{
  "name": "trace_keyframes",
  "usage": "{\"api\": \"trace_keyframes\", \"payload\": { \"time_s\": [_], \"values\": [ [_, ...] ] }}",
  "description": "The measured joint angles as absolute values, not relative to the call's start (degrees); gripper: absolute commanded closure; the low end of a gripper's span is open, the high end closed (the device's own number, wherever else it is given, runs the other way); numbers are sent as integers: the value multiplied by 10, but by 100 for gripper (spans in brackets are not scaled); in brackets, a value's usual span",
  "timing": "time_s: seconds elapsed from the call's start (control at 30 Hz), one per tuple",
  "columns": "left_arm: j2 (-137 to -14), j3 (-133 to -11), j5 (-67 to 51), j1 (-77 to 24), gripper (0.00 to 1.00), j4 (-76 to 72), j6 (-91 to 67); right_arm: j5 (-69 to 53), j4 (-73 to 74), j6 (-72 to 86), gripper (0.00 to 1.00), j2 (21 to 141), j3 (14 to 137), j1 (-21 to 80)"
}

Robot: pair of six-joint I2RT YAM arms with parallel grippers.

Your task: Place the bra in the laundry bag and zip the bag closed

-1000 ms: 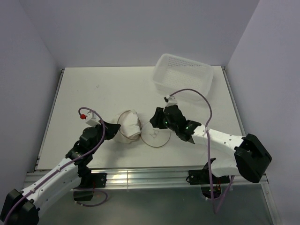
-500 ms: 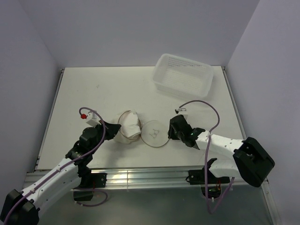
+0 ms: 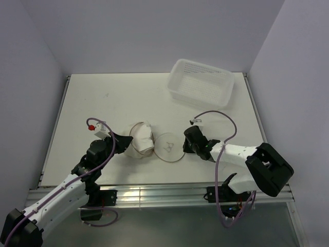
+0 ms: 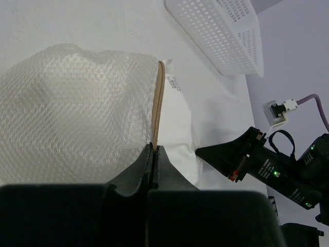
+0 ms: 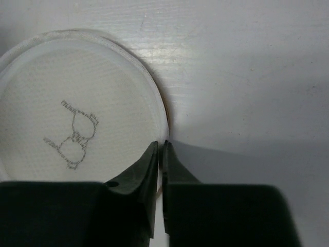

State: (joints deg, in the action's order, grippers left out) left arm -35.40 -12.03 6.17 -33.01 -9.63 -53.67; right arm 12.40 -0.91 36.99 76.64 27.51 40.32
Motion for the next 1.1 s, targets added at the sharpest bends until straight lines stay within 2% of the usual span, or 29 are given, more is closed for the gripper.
{"api": "trace_keyframes", "payload": {
  "time_s": [0.17, 0.37, 0.47, 0.6, 0.73, 0.93, 1.1],
  "values": [
    [-354, -120, 59, -330, 100, -96, -537, 126, -23, 381, 100, 752, 262, 399],
    [-357, -123, 58, -330, 100, -95, -533, 149, 41, 365, 100, 586, 272, 399],
    [-368, -142, 52, -330, 100, -91, -530, 158, 107, 338, 100, 506, 347, 399],
    [-376, -183, 37, -331, 100, -89, -526, 161, 152, 302, 100, 459, 475, 403],
    [-376, -209, 43, -333, 100, -88, -514, 159, 157, 281, 100, 449, 515, 407],
    [-415, -209, 47, -339, 100, -96, -503, 171, 213, 244, 100, 504, 547, 411],
    [-394, -231, 77, -406, 100, -97, -475, 181, 191, 224, 100, 535, 590, 475]
  ]
}}
